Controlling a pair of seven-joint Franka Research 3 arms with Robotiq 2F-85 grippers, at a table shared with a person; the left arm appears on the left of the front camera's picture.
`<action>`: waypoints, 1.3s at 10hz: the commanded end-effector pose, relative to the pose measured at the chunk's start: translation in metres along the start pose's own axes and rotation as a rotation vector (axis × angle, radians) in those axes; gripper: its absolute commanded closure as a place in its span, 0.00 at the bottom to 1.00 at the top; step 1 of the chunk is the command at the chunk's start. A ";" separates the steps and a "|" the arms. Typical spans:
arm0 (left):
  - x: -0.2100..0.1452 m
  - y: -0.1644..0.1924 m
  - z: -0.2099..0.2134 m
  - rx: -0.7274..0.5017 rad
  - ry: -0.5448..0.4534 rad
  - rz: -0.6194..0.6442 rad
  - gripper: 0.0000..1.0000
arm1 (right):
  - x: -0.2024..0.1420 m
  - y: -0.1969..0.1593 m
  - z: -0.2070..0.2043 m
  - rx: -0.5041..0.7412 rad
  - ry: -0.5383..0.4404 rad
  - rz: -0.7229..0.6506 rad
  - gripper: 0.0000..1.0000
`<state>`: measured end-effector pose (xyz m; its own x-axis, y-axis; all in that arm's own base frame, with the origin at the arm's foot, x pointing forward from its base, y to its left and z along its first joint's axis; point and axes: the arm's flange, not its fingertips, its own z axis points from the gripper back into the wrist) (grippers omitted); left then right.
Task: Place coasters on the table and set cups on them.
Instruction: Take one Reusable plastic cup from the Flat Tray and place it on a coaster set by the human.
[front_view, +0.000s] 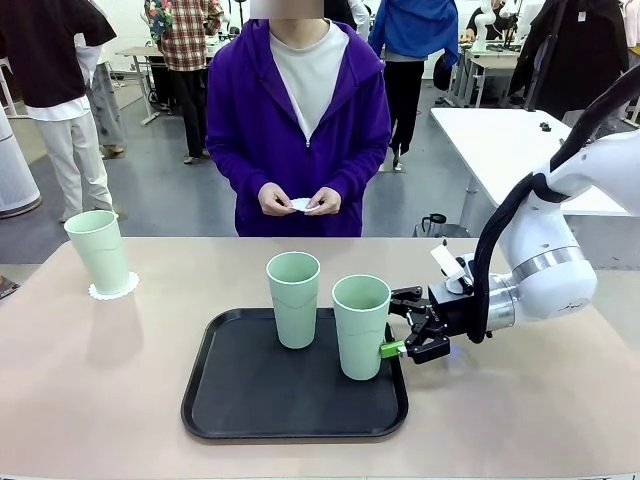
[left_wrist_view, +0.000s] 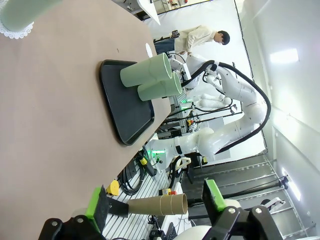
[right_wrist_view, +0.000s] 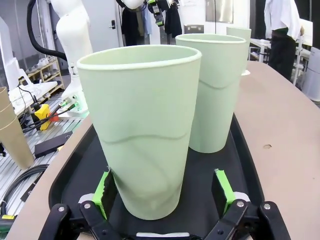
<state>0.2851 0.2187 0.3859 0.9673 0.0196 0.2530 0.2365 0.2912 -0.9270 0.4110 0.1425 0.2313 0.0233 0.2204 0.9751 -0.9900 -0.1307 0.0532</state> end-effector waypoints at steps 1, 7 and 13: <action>0.000 -0.001 0.002 -0.010 -0.009 -0.012 0.00 | -0.002 -0.005 -0.007 0.016 0.011 -0.010 0.00; 0.000 -0.001 0.002 -0.010 -0.009 -0.012 0.00 | -0.002 -0.008 -0.020 0.089 -0.015 -0.019 0.00; 0.000 -0.001 0.002 -0.010 -0.009 -0.012 0.00 | 0.003 -0.009 -0.037 0.169 -0.065 -0.030 0.00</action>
<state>0.2851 0.2187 0.3859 0.9673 0.0194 0.2529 0.2366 0.2911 -0.9270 0.4078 0.1788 0.2254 0.0437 0.1543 0.9871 -0.9598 -0.2676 0.0844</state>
